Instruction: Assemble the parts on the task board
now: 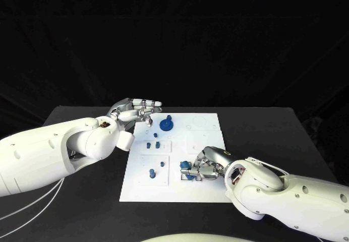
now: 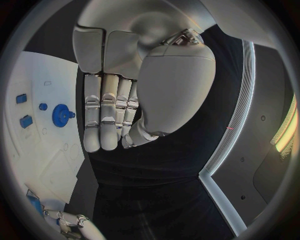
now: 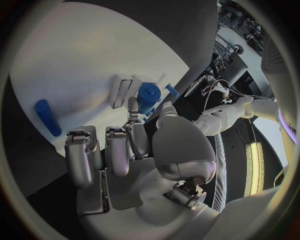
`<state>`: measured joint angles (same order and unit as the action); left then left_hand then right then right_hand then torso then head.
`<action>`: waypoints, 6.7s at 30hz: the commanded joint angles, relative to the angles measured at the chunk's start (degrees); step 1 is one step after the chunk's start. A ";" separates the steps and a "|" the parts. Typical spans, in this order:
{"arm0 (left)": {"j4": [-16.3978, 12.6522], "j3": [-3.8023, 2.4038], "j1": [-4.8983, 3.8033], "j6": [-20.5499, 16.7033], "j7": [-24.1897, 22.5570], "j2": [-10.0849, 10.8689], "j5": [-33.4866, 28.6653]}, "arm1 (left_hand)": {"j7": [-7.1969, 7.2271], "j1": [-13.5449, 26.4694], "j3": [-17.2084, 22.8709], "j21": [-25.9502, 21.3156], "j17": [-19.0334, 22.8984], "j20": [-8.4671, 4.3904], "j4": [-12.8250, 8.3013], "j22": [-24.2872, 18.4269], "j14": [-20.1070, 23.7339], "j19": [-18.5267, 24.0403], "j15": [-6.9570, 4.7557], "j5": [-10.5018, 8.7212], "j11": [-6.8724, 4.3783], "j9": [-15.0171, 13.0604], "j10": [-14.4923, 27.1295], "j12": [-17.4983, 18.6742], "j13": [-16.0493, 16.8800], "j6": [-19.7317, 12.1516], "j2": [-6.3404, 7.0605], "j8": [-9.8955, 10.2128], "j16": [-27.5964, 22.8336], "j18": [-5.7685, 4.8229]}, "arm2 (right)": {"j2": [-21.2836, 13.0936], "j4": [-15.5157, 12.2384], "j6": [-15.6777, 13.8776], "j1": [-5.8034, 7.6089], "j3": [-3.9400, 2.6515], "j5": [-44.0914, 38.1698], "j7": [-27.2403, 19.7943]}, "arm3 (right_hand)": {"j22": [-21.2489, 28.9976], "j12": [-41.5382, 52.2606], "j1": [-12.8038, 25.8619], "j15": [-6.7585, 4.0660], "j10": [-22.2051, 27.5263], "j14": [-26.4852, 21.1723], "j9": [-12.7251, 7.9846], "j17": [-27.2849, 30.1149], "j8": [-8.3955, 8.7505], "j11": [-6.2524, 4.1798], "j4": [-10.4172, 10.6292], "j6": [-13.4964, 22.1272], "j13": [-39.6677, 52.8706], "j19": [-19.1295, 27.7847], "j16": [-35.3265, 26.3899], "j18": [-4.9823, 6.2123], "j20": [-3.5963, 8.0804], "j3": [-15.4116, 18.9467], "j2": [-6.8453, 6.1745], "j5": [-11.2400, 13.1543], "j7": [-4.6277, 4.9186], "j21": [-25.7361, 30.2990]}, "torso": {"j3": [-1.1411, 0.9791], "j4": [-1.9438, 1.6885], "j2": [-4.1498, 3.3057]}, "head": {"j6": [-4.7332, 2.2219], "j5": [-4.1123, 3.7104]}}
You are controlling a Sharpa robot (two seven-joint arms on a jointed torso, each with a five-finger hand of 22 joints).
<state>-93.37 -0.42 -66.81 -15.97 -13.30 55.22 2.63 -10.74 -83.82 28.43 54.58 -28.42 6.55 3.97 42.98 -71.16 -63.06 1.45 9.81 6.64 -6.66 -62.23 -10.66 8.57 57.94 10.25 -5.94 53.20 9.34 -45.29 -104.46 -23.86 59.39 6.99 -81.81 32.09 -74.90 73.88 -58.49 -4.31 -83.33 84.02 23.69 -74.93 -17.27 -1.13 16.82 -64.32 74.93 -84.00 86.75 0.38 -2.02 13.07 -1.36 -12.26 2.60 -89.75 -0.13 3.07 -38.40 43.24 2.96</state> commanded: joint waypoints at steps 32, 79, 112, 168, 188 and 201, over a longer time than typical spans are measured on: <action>-0.02 -0.03 -0.01 0.88 -0.11 -0.03 0.15 | -0.06 0.31 -0.31 -0.25 0.16 -0.04 0.00 -0.11 0.41 0.42 0.08 0.06 -0.03 0.10 0.42 -0.38 0.08 -0.59 -0.22 -0.30 0.48 0.75 | -0.88 -0.01 4.19 -0.27 0.01 -4.99 -0.07 | -15.10 -0.28 -11.86 -0.82 -0.48 4.82 2.03 -9.68 -0.51 -0.68 -2.93 0.43 2.36 -6.00 0.19 -0.38 0.65 -3.91 4.32 -6.49 -0.33 -0.25 | 0.02 -0.06 -0.01 | 0.28 0.34; 0.07 0.23 0.05 1.08 0.07 0.17 0.15 | -0.07 0.20 -0.31 -0.31 0.21 -0.04 -0.08 -0.17 0.45 0.42 0.07 0.07 -0.03 0.11 0.53 -0.49 0.08 -0.64 -0.32 -0.35 0.53 0.76 | -15.55 -5.40 -3.72 0.30 0.00 -1.66 -9.22 | -15.10 -1.64 -21.75 0.36 -0.09 4.68 -0.30 -9.10 5.28 0.80 -3.85 3.34 2.53 -6.00 -0.29 -0.38 -0.27 -4.86 4.78 -4.08 1.58 -0.25 | -0.06 0.41 0.24 | -0.25 -1.29; -0.04 0.31 0.11 1.45 0.23 0.20 0.15 | -0.08 0.21 -0.36 -0.34 0.23 -0.04 -0.08 -0.19 0.47 0.43 0.08 0.06 -0.02 0.11 0.56 -0.55 0.09 -0.65 -0.33 -0.39 0.56 0.76 | -13.00 0.15 -0.53 -0.68 0.11 -7.59 -1.21 | -15.10 -1.86 -19.07 0.20 -0.31 4.71 -2.11 -9.27 6.64 0.52 -1.16 -0.18 2.66 -6.00 -0.22 -0.38 -0.32 -3.65 2.91 -4.59 1.13 -0.25 | -0.05 0.32 0.26 | -0.08 -2.42; -0.12 0.31 0.11 1.77 0.57 0.15 0.15 | -0.09 0.24 -0.41 -0.38 0.27 -0.03 -0.07 -0.23 0.51 0.43 0.09 0.06 -0.01 0.11 0.64 -0.63 0.09 -0.68 -0.38 -0.43 0.59 0.76 | -8.38 0.06 3.67 -2.08 0.22 -12.69 5.16 | -15.10 -3.06 -26.60 -0.52 -0.10 4.85 -3.72 -9.96 8.17 -0.34 -4.15 -2.79 2.53 -6.00 0.09 -0.38 0.35 -12.81 -1.66 -13.66 0.28 -0.25 | -0.06 0.40 0.30 | -0.06 -2.13; -0.24 0.31 0.12 1.89 0.51 0.04 0.15 | -0.09 0.24 -0.41 -0.38 0.27 -0.03 -0.07 -0.23 0.51 0.43 0.09 0.06 -0.01 0.11 0.64 -0.63 0.09 -0.68 -0.38 -0.43 0.59 0.76 | -5.92 -2.23 -1.25 -0.57 0.03 4.21 0.91 | -15.10 -0.98 -22.54 -0.80 -1.36 5.21 -2.91 -11.52 7.70 -0.65 -1.62 -3.42 4.01 -6.00 1.09 -0.38 0.66 -17.78 -2.96 -16.54 -0.10 -0.25 | -0.06 0.32 0.17 | -0.13 -2.53; -0.34 0.32 0.12 1.96 0.58 0.15 0.15 | -0.09 0.24 -0.41 -0.38 0.27 -0.03 -0.07 -0.23 0.51 0.43 0.09 0.06 -0.01 0.11 0.64 -0.63 0.09 -0.68 -0.38 -0.43 0.59 0.76 | -3.29 -0.30 -1.32 -0.88 0.04 6.98 0.67 | -15.10 -0.97 -13.80 -0.80 -1.68 5.27 -1.72 -11.84 7.11 -0.67 -0.30 -3.90 4.11 -6.00 1.30 -0.38 0.66 -16.50 -2.50 -17.62 -0.19 -0.25 | -0.05 0.33 0.18 | -0.11 -2.36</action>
<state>-93.52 -0.07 -66.67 -15.01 -12.50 55.43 2.63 -10.95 -83.82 28.43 54.58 -28.21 6.54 3.97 42.80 -70.96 -63.06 1.65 9.81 6.62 -6.63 -61.83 -10.99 8.58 57.74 10.25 -6.17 53.49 9.34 -48.71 -104.89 -25.01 58.58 7.02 -76.36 33.45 -74.91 73.09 -72.80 -4.84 -84.35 83.92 21.99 -74.91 -10.19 -1.96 16.47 -68.16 74.86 -84.01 87.77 0.38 -1.61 -3.74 -3.81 -29.62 2.27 -89.74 -0.16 3.39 -38.22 43.12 0.58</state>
